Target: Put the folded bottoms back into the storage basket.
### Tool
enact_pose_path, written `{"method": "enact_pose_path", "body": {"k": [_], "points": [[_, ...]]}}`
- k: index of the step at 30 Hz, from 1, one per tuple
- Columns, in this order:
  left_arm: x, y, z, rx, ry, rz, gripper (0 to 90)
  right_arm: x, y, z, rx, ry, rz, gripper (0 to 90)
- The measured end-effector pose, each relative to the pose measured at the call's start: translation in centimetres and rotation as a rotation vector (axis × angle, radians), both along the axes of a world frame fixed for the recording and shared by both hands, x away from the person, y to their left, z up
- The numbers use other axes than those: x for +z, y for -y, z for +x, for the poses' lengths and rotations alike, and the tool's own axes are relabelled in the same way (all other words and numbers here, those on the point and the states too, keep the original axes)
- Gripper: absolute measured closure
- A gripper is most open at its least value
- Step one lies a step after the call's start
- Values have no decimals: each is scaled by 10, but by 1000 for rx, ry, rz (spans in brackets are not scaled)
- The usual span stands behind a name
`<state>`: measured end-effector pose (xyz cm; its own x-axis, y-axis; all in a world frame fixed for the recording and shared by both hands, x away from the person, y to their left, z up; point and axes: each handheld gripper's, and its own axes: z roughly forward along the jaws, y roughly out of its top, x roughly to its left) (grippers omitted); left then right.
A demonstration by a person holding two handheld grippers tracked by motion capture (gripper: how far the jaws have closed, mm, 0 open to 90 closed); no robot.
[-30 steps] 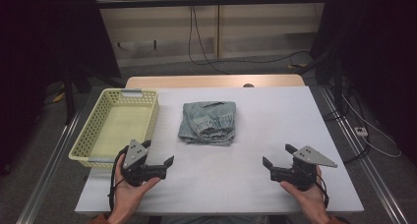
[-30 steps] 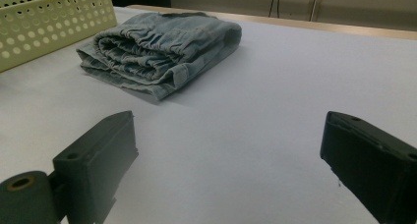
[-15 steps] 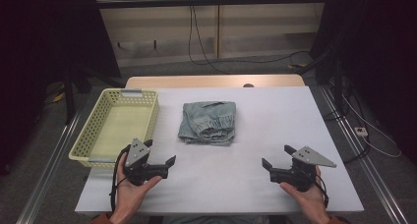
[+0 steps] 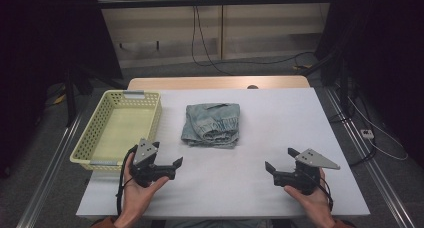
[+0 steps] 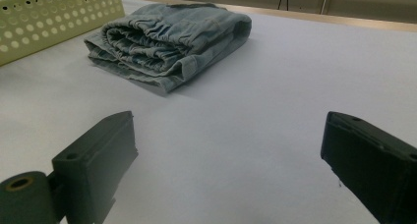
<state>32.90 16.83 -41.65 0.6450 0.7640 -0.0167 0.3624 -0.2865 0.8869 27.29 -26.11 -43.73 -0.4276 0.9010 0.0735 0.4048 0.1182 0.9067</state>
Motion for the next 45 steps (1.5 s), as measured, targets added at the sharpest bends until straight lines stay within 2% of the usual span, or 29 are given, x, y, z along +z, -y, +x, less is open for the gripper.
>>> {"method": "enact_pose_path", "body": {"k": [8, 11, 18, 20, 22, 23, 26, 31, 41, 43, 45], "points": [[4, 11, 3, -44, -1, 3, 55, 1, 0, 1, -4, 2, 8, 66], [5, 14, 5, -66, -19, 1, 52, 1, -3, 1, -1, 0, -2, 67], [9, 19, 10, -68, -22, 2, 49, 1, -2, 1, -6, -1, 2, 70], [9, 22, 12, -69, -13, 11, 50, 1, -1, 1, -2, 2, 1, 70], [10, 28, 15, -86, -21, 60, 48, 1, -1, 1, -3, -1, 2, 70], [11, 30, 17, -92, -32, 64, 48, 1, -1, 1, -3, -1, 2, 70], [13, 34, 20, -93, -31, 58, 51, 0, -1, 1, -1, 2, 1, 71], [17, 38, 27, -100, -46, 21, 46, 1, -2, 1, -1, 1, 0, 71], [22, 51, 38, -114, -50, 31, 47, 1, -1, 1, -3, -5, 2, 71], [23, 53, 40, -107, -47, 20, 46, 1, -1, 1, -2, -2, 0, 71], [24, 54, 42, -105, -36, 27, 46, 1, -2, 0, -2, -3, 0, 72]]}}
